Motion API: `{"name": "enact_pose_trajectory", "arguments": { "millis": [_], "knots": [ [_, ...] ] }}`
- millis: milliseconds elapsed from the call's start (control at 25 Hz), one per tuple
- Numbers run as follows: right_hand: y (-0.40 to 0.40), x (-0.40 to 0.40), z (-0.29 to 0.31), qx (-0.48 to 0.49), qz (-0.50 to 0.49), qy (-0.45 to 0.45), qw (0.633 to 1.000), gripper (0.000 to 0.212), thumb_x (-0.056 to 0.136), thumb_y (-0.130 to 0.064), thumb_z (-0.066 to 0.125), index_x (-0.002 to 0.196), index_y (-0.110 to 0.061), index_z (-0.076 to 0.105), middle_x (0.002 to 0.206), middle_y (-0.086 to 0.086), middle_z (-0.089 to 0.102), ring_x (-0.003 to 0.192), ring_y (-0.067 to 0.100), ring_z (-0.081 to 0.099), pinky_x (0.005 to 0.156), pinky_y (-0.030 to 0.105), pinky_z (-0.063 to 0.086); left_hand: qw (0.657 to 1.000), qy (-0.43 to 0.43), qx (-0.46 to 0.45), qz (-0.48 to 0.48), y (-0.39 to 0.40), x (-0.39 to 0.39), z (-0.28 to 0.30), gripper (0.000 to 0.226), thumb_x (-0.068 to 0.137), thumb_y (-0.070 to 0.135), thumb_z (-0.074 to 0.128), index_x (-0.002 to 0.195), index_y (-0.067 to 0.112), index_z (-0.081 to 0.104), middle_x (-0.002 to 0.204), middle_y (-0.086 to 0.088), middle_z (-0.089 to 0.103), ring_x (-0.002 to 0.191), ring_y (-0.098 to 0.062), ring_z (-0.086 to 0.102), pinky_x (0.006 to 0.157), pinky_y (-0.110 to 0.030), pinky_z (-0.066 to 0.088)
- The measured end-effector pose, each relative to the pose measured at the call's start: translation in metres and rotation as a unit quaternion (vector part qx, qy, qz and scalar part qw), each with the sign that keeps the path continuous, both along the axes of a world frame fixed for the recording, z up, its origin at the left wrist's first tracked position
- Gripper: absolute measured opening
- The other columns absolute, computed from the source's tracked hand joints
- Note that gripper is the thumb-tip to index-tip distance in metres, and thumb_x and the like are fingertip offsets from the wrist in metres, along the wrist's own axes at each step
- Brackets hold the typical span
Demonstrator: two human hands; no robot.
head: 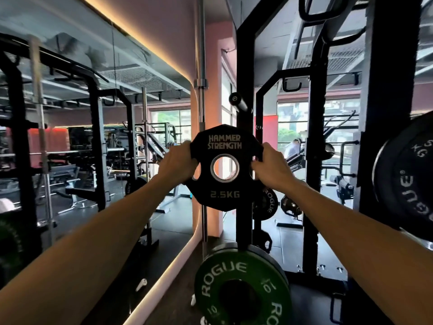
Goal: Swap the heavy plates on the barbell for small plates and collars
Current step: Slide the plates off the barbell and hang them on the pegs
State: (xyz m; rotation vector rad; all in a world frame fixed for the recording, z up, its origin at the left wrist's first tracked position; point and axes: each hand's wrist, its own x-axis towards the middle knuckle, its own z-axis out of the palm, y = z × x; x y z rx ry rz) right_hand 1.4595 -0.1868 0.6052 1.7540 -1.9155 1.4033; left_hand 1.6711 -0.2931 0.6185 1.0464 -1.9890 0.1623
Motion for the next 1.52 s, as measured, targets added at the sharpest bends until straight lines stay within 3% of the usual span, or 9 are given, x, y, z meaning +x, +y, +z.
{"name": "enact_pose_trajectory", "arguments": {
  "millis": [240, 440, 680, 840, 1040, 1280, 1440, 1520],
  "knots": [
    [-0.045, -0.010, 0.036, -0.016, -0.060, -0.001, 0.998, 0.017, 0.084, -0.018, 0.055, 0.097, -0.011, 0.046, 0.096, 0.014, 0.061, 0.088, 0.033, 0.058, 0.073, 0.040, 0.046, 0.999, 0.011, -0.018, -0.046, -0.058, -0.023, 0.037, 0.032, 0.087, 0.014, 0.053, 0.117, 0.002, 0.053, 0.105, -0.026, 0.065, 0.102, -0.045, 0.059, 0.075, -0.039, 0.044],
    [-0.074, -0.020, 0.088, -0.050, -0.104, 0.012, 0.993, 0.014, 0.084, -0.018, 0.056, 0.092, -0.013, 0.046, 0.092, 0.012, 0.059, 0.084, 0.031, 0.056, 0.063, 0.035, 0.039, 0.994, 0.027, -0.054, -0.094, -0.106, -0.044, 0.089, 0.024, 0.088, 0.016, 0.054, 0.107, 0.001, 0.054, 0.106, -0.025, 0.064, 0.102, -0.045, 0.059, 0.071, -0.035, 0.038],
    [-0.110, -0.045, 0.144, -0.092, -0.121, 0.022, 0.988, 0.022, 0.080, -0.019, 0.056, 0.100, -0.011, 0.053, 0.101, 0.013, 0.063, 0.092, 0.033, 0.060, 0.080, 0.042, 0.051, 0.984, 0.058, -0.086, -0.144, -0.155, -0.073, 0.143, 0.013, 0.085, 0.019, 0.056, 0.089, 0.010, 0.047, 0.094, -0.019, 0.064, 0.093, -0.042, 0.061, 0.066, -0.034, 0.037],
    [-0.135, -0.063, 0.167, -0.092, -0.131, 0.022, 0.987, 0.024, 0.077, -0.018, 0.055, 0.100, -0.011, 0.054, 0.100, 0.012, 0.063, 0.091, 0.031, 0.060, 0.078, 0.042, 0.052, 0.981, 0.049, -0.107, -0.153, -0.182, -0.094, 0.171, 0.016, 0.083, 0.025, 0.054, 0.086, 0.012, 0.047, 0.082, -0.011, 0.056, 0.090, -0.041, 0.062, 0.066, -0.033, 0.039],
    [-0.161, -0.083, 0.184, -0.094, -0.133, 0.025, 0.986, 0.016, 0.079, -0.014, 0.054, 0.094, -0.010, 0.054, 0.095, 0.010, 0.063, 0.086, 0.029, 0.060, 0.066, 0.033, 0.044, 0.979, 0.065, -0.115, -0.155, -0.206, -0.118, 0.187, 0.022, 0.086, 0.014, 0.057, 0.106, 0.006, 0.053, 0.083, -0.010, 0.056, 0.083, -0.033, 0.056, 0.067, -0.033, 0.037],
    [-0.201, -0.109, 0.194, -0.107, -0.116, 0.026, 0.987, 0.006, 0.080, -0.009, 0.054, 0.085, -0.012, 0.056, 0.086, 0.008, 0.062, 0.083, 0.030, 0.061, 0.065, 0.032, 0.044, 0.976, 0.071, -0.121, -0.166, -0.245, -0.145, 0.201, 0.023, 0.088, 0.018, 0.057, 0.109, 0.009, 0.053, 0.087, -0.007, 0.055, 0.086, -0.032, 0.058, 0.072, -0.036, 0.045],
    [-0.240, -0.140, 0.193, -0.100, -0.127, 0.015, 0.987, 0.018, 0.074, -0.023, 0.052, 0.090, -0.013, 0.052, 0.091, 0.010, 0.061, 0.085, 0.031, 0.060, 0.068, 0.032, 0.042, 0.978, 0.064, -0.091, -0.175, -0.284, -0.179, 0.192, 0.025, 0.092, 0.016, 0.052, 0.114, 0.008, 0.044, 0.097, -0.017, 0.060, 0.091, -0.039, 0.059, 0.074, -0.039, 0.045],
    [-0.263, -0.156, 0.191, -0.095, -0.131, 0.004, 0.987, 0.025, 0.069, -0.028, 0.048, 0.088, -0.012, 0.051, 0.086, 0.009, 0.060, 0.083, 0.032, 0.060, 0.064, 0.032, 0.041, 0.979, 0.072, -0.075, -0.178, -0.302, -0.197, 0.190, 0.020, 0.093, 0.013, 0.047, 0.110, 0.009, 0.037, 0.091, -0.016, 0.055, 0.084, -0.038, 0.056, 0.072, -0.041, 0.044]
  ]
}}
